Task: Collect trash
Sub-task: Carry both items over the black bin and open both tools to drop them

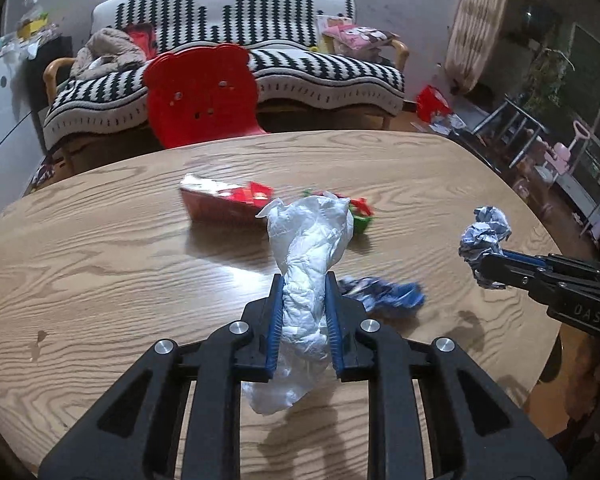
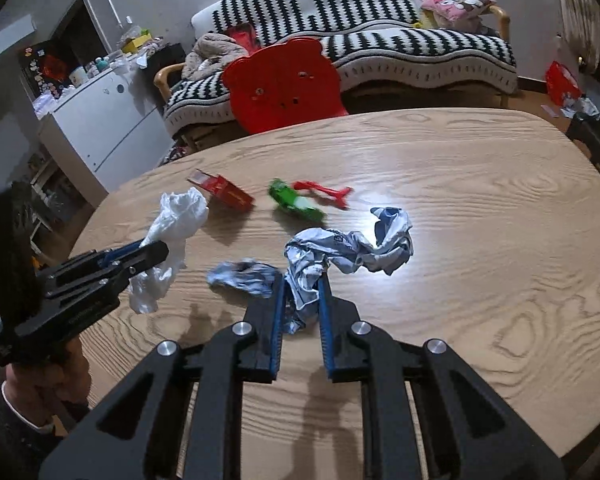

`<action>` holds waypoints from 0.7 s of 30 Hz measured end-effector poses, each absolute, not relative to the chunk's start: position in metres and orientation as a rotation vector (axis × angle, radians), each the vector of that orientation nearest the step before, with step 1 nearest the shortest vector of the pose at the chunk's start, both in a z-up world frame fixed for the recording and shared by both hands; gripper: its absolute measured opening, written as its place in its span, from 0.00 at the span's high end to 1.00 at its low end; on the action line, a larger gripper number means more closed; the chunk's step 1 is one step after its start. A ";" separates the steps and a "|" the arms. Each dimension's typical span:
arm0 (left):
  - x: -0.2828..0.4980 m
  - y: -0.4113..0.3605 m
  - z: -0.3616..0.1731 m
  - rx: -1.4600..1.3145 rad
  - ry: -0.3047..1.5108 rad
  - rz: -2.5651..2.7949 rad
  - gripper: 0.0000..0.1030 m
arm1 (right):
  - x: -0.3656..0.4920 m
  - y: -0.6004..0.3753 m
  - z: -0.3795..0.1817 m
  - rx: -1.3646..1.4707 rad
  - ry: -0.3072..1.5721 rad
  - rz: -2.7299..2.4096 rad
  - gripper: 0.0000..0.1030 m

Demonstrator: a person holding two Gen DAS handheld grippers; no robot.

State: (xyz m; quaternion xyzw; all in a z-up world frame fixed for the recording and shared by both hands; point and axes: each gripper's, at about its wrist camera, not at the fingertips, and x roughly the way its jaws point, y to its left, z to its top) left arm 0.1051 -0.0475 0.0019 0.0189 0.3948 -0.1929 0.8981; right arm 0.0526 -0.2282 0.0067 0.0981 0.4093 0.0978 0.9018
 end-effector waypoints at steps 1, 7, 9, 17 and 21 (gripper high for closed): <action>0.102 -0.057 0.003 0.044 0.817 -0.410 0.81 | 0.048 -0.236 0.008 0.199 0.842 0.189 0.84; 0.083 -0.114 0.012 0.059 0.786 -0.480 0.81 | 0.011 -0.307 0.018 0.189 0.805 0.060 0.84; 0.073 -0.142 0.015 0.075 0.775 -0.517 0.81 | -0.003 -0.330 0.018 0.190 0.795 0.018 0.84; 0.023 -0.270 0.008 0.144 0.757 -0.736 0.81 | -0.080 -0.445 0.016 0.247 0.755 -0.191 0.84; -0.010 -0.341 -0.004 0.180 0.765 -0.872 0.81 | -0.128 -0.503 0.008 0.290 0.737 -0.298 0.84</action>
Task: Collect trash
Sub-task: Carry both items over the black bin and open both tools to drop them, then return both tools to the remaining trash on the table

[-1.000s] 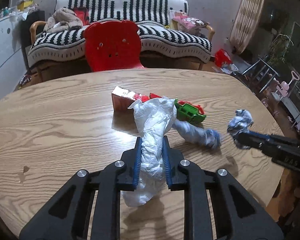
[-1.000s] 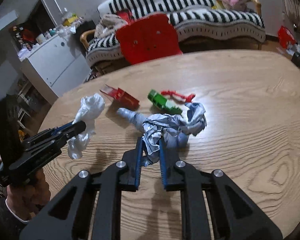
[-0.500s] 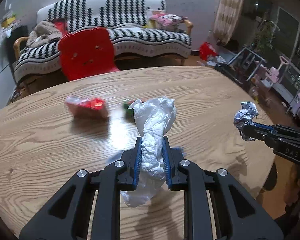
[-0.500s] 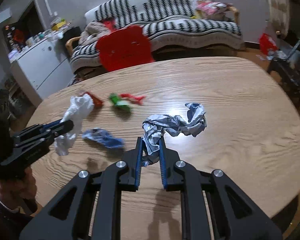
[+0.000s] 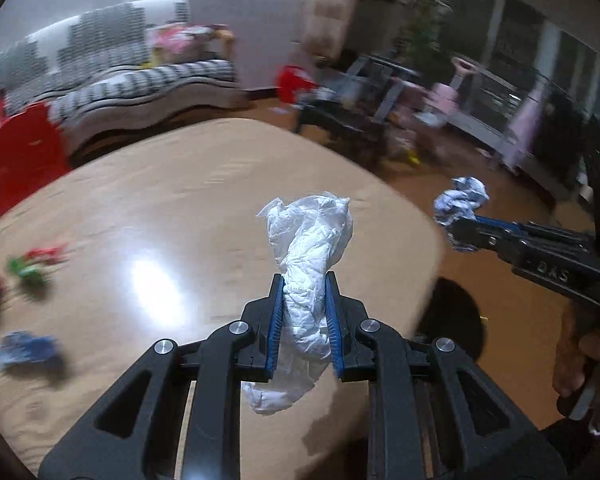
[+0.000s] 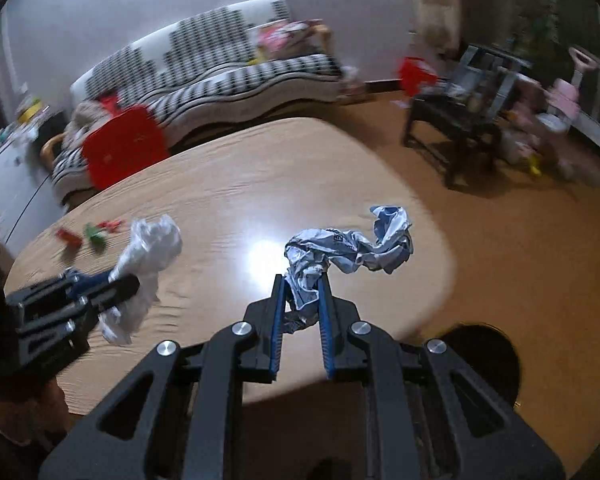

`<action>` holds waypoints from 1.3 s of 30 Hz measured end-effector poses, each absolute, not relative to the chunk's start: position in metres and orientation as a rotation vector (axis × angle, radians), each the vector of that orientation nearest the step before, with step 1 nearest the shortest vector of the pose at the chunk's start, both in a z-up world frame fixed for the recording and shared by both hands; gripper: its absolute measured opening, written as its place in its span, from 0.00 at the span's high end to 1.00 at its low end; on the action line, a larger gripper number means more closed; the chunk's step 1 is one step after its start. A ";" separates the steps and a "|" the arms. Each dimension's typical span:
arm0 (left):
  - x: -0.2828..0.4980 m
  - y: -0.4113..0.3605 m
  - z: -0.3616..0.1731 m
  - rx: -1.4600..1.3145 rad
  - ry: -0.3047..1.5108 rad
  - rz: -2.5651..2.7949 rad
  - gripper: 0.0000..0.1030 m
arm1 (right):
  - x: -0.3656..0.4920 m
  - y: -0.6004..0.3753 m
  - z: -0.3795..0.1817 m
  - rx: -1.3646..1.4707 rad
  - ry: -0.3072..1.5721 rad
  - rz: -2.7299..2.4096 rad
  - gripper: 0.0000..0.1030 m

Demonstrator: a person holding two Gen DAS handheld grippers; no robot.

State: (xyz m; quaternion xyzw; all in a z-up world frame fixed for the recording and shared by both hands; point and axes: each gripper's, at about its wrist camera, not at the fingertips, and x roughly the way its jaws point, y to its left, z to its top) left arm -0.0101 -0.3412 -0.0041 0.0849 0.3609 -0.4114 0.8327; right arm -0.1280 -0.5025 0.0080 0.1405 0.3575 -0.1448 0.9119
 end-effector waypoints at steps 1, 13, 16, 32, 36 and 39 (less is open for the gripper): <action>-0.017 -0.353 -0.007 0.188 0.765 -0.898 0.81 | -0.143 -0.520 0.004 0.297 0.734 -0.340 0.84; -0.122 -0.509 -0.077 0.308 0.849 -1.200 0.81 | -0.256 -0.655 -0.059 0.507 0.795 -0.559 0.84; -0.132 -0.532 -0.098 0.345 0.885 -1.228 0.81 | -0.265 -0.669 -0.075 0.548 0.830 -0.573 0.84; -0.115 -0.578 -0.130 0.351 0.968 -1.227 0.81 | -0.259 -0.677 -0.084 0.565 0.858 -0.572 0.84; -0.121 -0.574 -0.136 0.351 0.968 -1.238 0.70 | -0.259 -0.679 -0.085 0.584 0.861 -0.585 0.84; -0.120 -0.577 -0.138 0.347 0.966 -1.235 0.40 | -0.258 -0.682 -0.088 0.594 0.869 -0.597 0.78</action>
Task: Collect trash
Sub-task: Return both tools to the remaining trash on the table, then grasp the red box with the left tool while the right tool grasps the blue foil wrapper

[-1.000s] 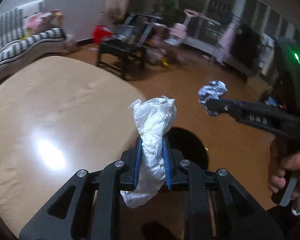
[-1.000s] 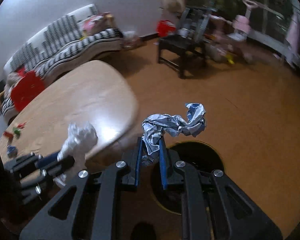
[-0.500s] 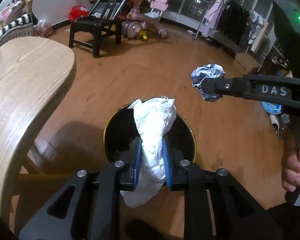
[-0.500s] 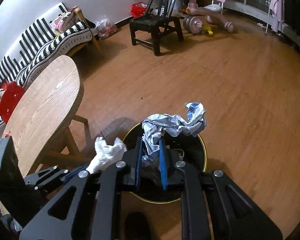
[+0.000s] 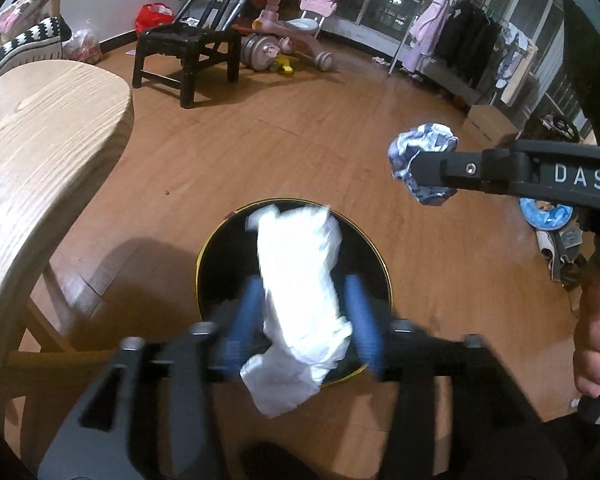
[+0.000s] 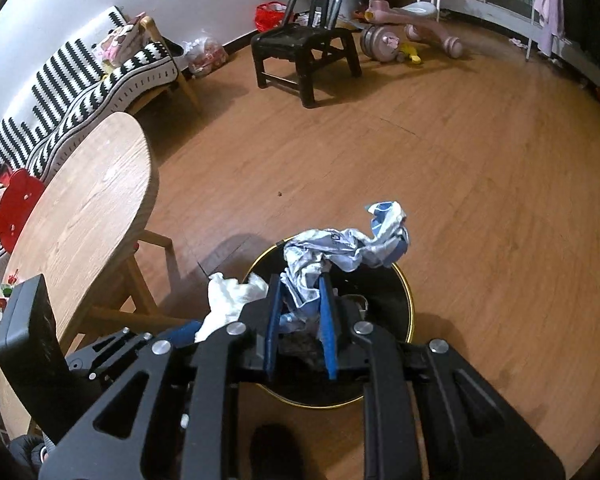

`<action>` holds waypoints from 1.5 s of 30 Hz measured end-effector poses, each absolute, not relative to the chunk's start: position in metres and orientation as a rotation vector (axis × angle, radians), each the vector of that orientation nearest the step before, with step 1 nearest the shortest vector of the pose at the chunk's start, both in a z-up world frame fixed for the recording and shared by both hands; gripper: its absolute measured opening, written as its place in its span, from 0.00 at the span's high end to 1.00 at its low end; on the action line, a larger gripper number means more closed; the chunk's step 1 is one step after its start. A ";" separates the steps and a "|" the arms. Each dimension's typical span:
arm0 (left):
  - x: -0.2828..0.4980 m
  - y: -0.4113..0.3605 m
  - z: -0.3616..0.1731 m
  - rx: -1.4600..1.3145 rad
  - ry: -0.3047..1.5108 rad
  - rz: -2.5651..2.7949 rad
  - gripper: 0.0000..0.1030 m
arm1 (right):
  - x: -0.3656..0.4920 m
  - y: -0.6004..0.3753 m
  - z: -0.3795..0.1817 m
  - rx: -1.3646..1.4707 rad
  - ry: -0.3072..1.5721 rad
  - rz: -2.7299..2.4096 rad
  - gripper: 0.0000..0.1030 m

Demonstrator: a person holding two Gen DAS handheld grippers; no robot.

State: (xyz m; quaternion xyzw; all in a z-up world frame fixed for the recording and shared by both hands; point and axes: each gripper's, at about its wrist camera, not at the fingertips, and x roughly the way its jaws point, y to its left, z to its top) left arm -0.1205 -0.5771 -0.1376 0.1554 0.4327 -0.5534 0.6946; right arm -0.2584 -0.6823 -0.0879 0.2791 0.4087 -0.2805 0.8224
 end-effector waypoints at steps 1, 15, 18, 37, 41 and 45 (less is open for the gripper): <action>-0.121 -0.577 -0.137 0.339 0.963 -1.234 0.35 | -0.257 -0.682 -0.088 0.595 0.871 -0.599 0.67; -0.093 -0.505 -0.074 0.230 0.886 -1.173 0.11 | -0.225 -0.641 -0.050 0.515 0.800 -0.562 0.32; -0.074 -0.459 -0.050 0.219 0.831 -1.110 0.10 | -0.205 -0.617 -0.034 0.480 0.777 -0.510 0.30; 0.043 -0.104 0.013 -0.012 0.785 -0.470 0.09 | -0.016 -0.335 0.025 0.193 0.760 0.016 0.26; 0.057 -0.062 0.014 -0.054 0.801 -0.370 0.09 | 0.007 -0.282 0.020 0.145 0.783 0.092 0.26; 0.064 -0.036 0.010 -0.106 0.824 -0.331 0.09 | 0.022 -0.241 0.011 0.085 0.799 0.163 0.26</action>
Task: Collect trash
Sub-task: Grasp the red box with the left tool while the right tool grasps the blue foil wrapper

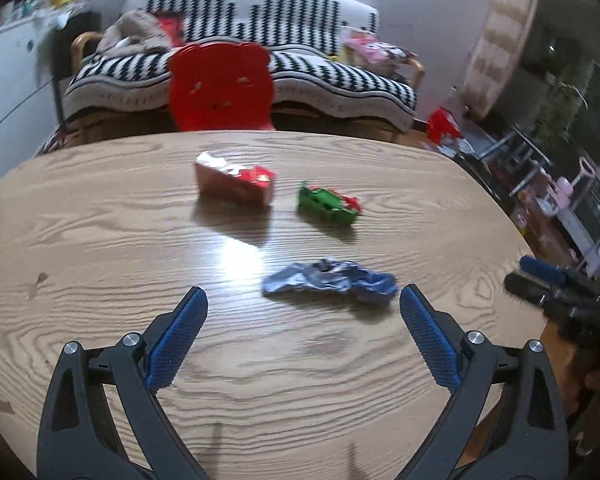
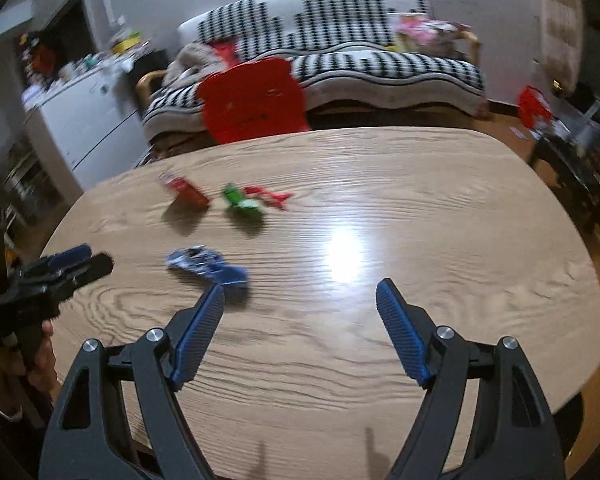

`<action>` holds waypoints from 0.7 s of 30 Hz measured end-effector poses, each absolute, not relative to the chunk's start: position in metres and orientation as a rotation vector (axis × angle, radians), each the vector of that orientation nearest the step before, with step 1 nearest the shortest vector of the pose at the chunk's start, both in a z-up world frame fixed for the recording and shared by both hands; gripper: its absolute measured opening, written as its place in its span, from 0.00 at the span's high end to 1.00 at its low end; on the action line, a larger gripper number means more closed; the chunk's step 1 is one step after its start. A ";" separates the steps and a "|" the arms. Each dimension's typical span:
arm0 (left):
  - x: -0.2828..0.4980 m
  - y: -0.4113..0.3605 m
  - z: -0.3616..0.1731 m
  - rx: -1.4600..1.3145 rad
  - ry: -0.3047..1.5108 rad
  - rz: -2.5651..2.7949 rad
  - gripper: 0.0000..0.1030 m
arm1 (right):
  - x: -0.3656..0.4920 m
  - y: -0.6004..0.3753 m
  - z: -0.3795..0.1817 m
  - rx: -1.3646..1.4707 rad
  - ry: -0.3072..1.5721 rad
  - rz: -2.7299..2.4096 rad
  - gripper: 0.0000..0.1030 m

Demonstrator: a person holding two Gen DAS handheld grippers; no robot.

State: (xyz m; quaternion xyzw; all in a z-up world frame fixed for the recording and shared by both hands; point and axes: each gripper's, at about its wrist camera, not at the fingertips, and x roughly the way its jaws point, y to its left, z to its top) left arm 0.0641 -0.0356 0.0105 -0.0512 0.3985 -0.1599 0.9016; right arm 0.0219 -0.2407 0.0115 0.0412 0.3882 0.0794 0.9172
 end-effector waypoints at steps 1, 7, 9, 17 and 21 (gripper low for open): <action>0.066 -0.033 0.010 -0.112 0.829 -0.324 0.09 | 0.025 -0.229 0.008 0.061 0.803 0.186 0.26; 0.074 -0.020 0.006 -0.084 0.824 -0.273 0.09 | 0.037 -0.202 -0.005 0.006 0.810 0.242 0.26; 0.080 -0.016 0.004 -0.093 0.828 -0.256 0.09 | 0.041 -0.201 -0.007 0.013 0.814 0.247 0.26; 0.123 -0.007 -0.011 -0.214 0.872 -0.189 0.09 | 0.055 -0.198 -0.021 0.013 0.841 0.269 0.26; 0.151 -0.017 -0.018 -0.270 0.889 -0.157 0.09 | 0.065 -0.189 -0.033 -0.007 0.867 0.304 0.26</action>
